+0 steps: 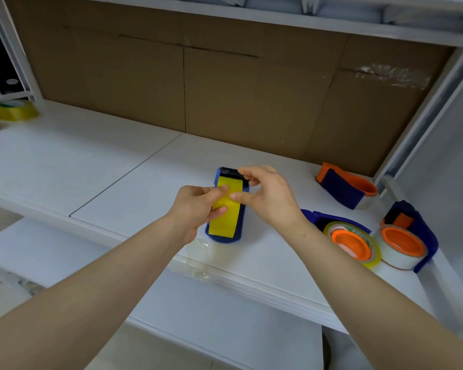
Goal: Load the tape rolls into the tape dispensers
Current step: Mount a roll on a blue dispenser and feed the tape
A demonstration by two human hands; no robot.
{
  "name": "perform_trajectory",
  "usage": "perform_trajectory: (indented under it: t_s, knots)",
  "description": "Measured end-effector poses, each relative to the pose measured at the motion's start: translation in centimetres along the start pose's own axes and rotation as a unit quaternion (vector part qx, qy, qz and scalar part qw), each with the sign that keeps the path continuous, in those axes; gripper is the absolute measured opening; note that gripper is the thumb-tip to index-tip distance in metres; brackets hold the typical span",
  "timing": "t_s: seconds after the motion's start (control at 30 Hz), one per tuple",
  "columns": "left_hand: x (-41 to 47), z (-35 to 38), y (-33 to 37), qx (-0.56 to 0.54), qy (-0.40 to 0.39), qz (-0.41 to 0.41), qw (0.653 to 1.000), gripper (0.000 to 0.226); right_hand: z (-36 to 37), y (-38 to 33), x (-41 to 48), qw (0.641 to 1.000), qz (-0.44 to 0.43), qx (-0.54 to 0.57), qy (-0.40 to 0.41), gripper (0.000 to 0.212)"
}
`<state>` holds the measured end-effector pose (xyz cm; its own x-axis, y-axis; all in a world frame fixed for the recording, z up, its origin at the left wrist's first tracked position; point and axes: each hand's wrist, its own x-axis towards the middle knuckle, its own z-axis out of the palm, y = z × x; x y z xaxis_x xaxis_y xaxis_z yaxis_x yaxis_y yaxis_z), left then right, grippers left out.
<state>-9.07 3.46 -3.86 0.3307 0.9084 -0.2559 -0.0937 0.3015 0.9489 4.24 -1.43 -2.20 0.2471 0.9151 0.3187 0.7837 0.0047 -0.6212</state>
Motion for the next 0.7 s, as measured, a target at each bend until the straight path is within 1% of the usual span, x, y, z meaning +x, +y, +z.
perform_trajectory:
  t_s: [0.13,0.2,0.27,0.33,0.4,0.47,0.57,0.63,0.7]
  knots:
    - [0.0,-0.1,0.3,-0.015,-0.001,-0.026,1.000,0.035,-0.3,-0.9,0.7,0.997,-0.027,-0.063,-0.032,0.020]
    - [-0.2,-0.2,0.5,-0.044,-0.002,-0.040,0.998,0.038,-0.4,-1.1,0.8,0.992,-0.044,-0.109,-0.036,0.017]
    - [-0.2,-0.4,0.4,-0.048,-0.015,-0.039,0.998,0.038,-0.1,-1.0,0.7,0.985,-0.058,-0.157,-0.042,0.018]
    - [-0.4,-0.3,0.2,-0.023,-0.042,-0.029,0.998,0.026,-0.1,-0.9,0.7,0.982,-0.052,-0.179,-0.038,0.020]
    - [-0.6,-0.1,0.1,-0.006,-0.059,-0.022,0.998,0.019,-0.6,-0.7,0.8,0.985,-0.031,-0.167,-0.029,0.021]
    - [-0.6,-0.1,0.2,-0.001,-0.068,-0.018,0.998,0.027,-1.2,-0.4,1.1,0.991,-0.011,-0.131,-0.022,0.020]
    - [-0.4,-0.2,0.2,0.009,-0.073,-0.016,0.997,0.040,-1.3,0.2,1.6,0.997,0.008,-0.069,-0.037,0.013]
    - [-0.4,-0.3,0.3,0.020,-0.077,-0.017,0.997,0.041,-1.2,0.4,1.8,0.998,0.019,-0.030,-0.049,0.011]
    - [-0.4,-0.2,0.5,0.032,-0.081,-0.015,0.996,0.038,-1.4,0.3,1.9,0.998,0.014,-0.023,-0.053,0.011]
